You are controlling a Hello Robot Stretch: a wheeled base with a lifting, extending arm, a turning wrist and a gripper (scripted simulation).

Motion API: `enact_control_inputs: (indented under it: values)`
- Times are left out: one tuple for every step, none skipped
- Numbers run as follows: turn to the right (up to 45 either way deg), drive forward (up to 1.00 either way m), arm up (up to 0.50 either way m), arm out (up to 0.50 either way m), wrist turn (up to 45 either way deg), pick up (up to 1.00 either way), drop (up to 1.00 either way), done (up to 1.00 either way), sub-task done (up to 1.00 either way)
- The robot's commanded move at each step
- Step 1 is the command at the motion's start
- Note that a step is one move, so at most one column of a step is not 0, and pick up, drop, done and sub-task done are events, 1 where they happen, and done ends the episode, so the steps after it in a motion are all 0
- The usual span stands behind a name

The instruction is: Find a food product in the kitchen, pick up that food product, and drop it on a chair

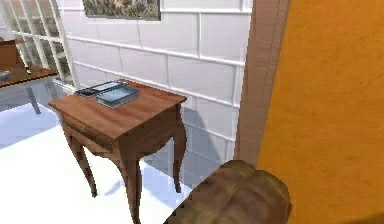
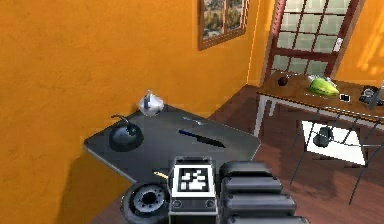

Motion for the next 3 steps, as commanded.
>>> enact_control_inputs:
  values:
    - [-45.0,0.00,0.00,0.00,0.0,0.00,0.00,0.00,0.00]
    - [-45.0,0.00,0.00,0.00,0.0,0.00,0.00,0.00,0.00]
    - [0.0,0.05,0.00,0.00,0.0,0.00,0.00,0.00,0.00]
